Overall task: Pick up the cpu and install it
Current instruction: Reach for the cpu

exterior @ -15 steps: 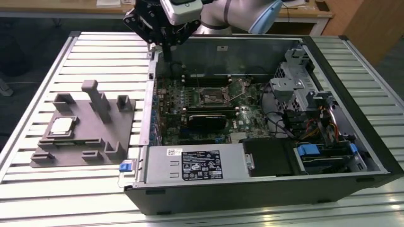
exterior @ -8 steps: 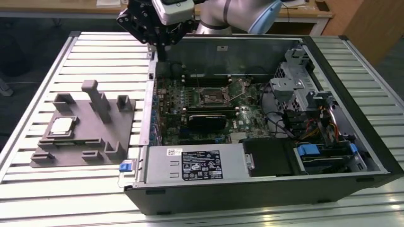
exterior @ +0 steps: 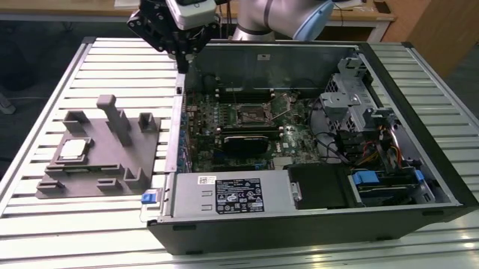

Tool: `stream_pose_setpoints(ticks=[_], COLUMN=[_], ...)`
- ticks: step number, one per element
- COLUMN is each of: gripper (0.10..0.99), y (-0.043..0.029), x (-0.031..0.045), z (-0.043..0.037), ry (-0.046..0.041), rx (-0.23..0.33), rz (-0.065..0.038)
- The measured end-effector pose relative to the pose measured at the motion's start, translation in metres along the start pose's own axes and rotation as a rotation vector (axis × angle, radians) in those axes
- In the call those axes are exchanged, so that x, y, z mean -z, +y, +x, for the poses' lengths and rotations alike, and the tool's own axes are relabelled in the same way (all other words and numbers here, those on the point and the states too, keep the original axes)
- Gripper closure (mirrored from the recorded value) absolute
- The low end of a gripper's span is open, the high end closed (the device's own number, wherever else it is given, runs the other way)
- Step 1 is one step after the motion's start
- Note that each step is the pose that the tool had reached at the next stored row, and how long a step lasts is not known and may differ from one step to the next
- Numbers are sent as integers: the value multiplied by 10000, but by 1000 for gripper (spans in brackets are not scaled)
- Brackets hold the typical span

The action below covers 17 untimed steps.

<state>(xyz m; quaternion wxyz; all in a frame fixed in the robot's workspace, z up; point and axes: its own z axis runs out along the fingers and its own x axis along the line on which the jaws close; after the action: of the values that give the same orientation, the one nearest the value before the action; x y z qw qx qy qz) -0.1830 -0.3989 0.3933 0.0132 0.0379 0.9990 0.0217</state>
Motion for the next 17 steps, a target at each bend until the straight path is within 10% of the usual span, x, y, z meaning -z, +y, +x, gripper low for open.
stream_pose_setpoints(ticks=[17], gripper=[980], y=[-20], x=[8], z=[268], ry=[-2], rx=[0], rz=[0])
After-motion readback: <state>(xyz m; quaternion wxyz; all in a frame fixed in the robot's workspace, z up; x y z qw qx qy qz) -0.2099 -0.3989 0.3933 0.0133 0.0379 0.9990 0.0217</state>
